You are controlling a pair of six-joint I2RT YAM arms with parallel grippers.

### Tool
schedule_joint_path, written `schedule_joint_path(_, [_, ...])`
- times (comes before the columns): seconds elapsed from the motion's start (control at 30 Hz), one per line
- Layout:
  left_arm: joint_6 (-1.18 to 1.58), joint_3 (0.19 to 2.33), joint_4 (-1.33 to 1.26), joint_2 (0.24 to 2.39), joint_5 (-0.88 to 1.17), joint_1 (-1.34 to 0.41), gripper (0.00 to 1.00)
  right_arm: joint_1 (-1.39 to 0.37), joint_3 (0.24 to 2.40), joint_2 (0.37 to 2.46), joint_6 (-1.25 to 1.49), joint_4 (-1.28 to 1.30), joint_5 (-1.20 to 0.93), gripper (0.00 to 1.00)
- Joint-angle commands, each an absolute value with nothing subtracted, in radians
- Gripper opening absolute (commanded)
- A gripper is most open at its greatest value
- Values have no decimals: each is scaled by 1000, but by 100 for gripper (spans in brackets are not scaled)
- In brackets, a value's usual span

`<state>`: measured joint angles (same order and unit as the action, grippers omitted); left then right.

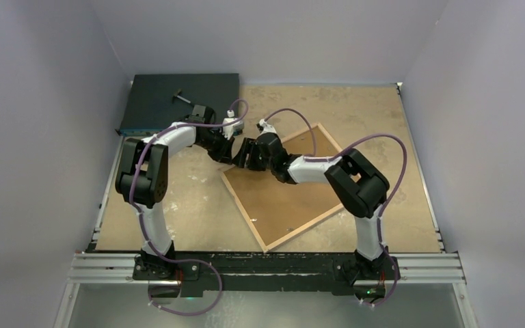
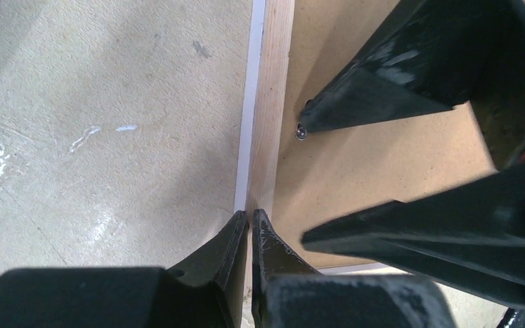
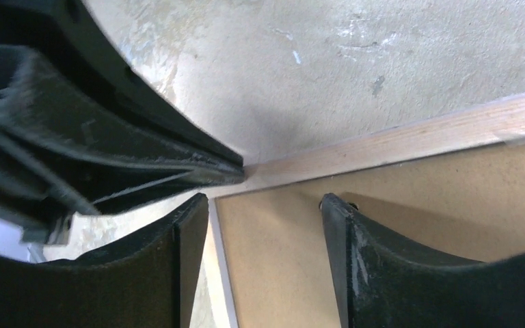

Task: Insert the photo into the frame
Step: Install the photo frame at the center of the board.

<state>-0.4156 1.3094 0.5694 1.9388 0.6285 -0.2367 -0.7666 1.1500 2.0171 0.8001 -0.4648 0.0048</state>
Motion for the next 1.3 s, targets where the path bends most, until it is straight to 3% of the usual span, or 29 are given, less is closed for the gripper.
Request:
schedule_joint_path(0.0, [-439,1277,689,1908,648,-246,4,-761,1117,1846,762,-388,-25,69])
schedule_joint_path(0.17, [-444,1298,704,1891,649,-232,4,-713,992,1642,796,-322,-19,84])
schedule_joint_path(0.3, [-445,1304,707,1887,655,-232,4,-664,889,1504,805,-278,-14,87])
schedule_joint_path(0.4, [-437,1301,699,1891,663,-232,4,-660,886,1536,804,-242,-25,87])
schedule_joint_path(0.57, [-412,1292,673,1903,672,-232,4,-681,926,1697,833,-360,-66,83])
schedule_joint_path(1.0, [-384,1302,643,1886,695,-231,3,-695,1031,1933,937,-532,-161,57])
schedule_joint_path(1.27, [-347,1320,589,1946,698,-229,3,-695,1057,1975,959,-534,-165,52])
